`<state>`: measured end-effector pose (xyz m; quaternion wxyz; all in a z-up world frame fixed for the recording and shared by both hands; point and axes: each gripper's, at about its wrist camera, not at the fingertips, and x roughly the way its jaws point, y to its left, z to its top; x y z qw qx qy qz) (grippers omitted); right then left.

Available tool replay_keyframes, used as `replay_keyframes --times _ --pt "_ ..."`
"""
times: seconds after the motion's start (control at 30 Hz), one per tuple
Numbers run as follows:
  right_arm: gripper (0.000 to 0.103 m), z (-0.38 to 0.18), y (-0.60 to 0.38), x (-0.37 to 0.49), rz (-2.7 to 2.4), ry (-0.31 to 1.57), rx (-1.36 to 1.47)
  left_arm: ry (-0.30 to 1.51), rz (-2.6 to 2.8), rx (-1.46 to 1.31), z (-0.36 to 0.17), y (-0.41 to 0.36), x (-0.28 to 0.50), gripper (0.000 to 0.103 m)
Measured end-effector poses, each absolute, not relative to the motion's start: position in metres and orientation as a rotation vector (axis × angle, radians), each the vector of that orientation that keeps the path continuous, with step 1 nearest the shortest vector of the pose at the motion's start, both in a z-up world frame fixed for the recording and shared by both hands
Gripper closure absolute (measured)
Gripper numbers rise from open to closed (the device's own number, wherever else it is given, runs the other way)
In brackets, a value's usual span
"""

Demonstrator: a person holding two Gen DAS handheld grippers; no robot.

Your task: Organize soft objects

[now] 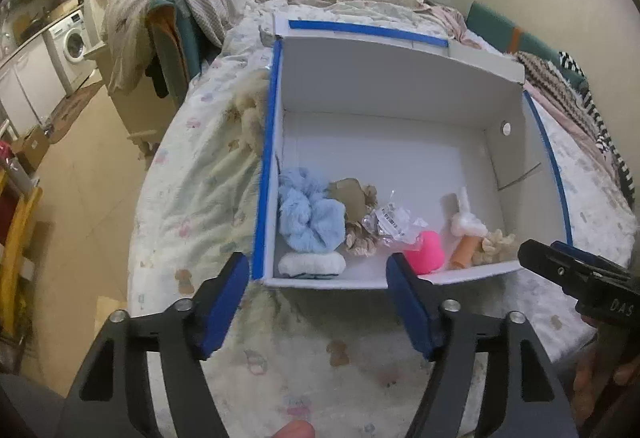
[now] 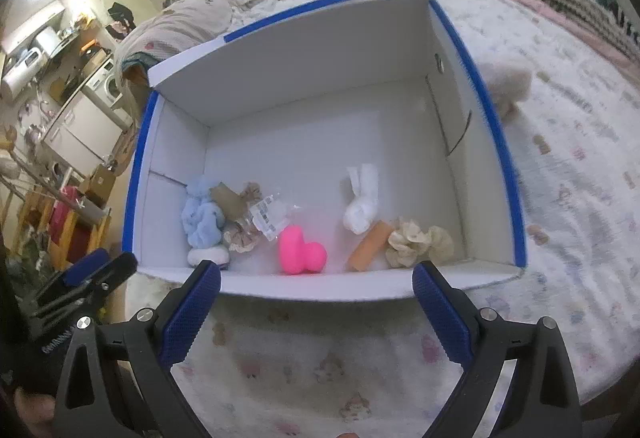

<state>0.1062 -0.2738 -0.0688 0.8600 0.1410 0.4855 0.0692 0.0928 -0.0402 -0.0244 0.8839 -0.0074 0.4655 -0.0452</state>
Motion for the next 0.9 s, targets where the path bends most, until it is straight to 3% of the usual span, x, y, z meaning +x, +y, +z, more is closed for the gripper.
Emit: replay_keyframes --times 0.1,0.17,0.23,0.67,0.9 --pt "0.0 -0.066 -0.275 0.094 0.138 1.003 0.295 0.937 -0.09 -0.015 -0.019 -0.036 0.08 0.011" --pt "0.0 -0.064 -0.275 0.086 0.133 0.992 0.304 0.912 -0.087 -0.017 -0.016 -0.033 0.073 0.01" --pt "0.0 -0.061 -0.274 0.079 0.129 0.973 0.307 0.878 -0.079 -0.012 -0.01 -0.031 0.064 0.0" --pt "0.0 -0.014 -0.26 0.037 0.083 0.65 0.174 0.64 -0.034 0.009 0.024 -0.022 0.023 0.0" --pt "0.0 -0.01 -0.257 0.037 0.086 0.643 0.163 0.636 -0.016 -0.002 0.025 -0.018 0.023 0.0"
